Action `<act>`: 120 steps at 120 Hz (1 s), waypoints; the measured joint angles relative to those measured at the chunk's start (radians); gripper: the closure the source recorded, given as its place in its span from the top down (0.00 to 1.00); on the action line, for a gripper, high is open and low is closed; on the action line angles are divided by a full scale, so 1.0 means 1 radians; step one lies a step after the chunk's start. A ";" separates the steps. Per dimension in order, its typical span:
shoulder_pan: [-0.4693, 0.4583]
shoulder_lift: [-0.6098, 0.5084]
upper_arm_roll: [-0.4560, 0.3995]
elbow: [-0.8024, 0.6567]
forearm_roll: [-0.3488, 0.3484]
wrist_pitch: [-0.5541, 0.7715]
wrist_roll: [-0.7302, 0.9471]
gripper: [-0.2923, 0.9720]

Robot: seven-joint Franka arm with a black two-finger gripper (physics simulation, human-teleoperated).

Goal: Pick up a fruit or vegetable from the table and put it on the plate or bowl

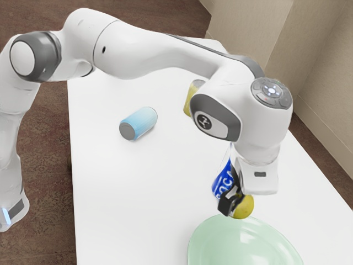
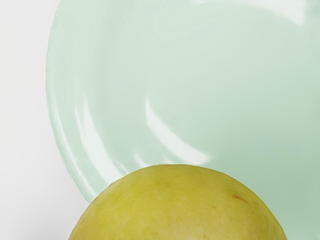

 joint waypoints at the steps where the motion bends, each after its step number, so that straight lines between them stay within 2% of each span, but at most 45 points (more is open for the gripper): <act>1: -0.001 0.002 -0.002 0.001 0.001 0.002 -0.001 0.40; 13: -0.009 0.020 -0.015 0.004 0.010 0.023 -0.007 0.41; 23: -0.015 0.024 -0.015 0.004 0.010 0.034 -0.010 0.56; 39: -0.016 0.025 -0.014 0.004 0.005 0.042 -0.012 0.68; 69: -0.015 0.011 0.019 0.001 0.001 0.048 -0.013 0.75; 79: 0.002 -0.033 0.122 -0.007 -0.020 0.047 -0.009 0.76; 94: 0.027 -0.174 0.448 -0.070 -0.129 0.033 0.010 0.77; 100: 0.037 -0.200 0.547 -0.083 -0.156 0.027 0.016 0.77; 112: 0.098 -0.210 0.627 -0.082 -0.186 0.020 0.015 0.77; 120: 0.143 -0.211 0.652 -0.080 -0.195 0.017 0.011 0.77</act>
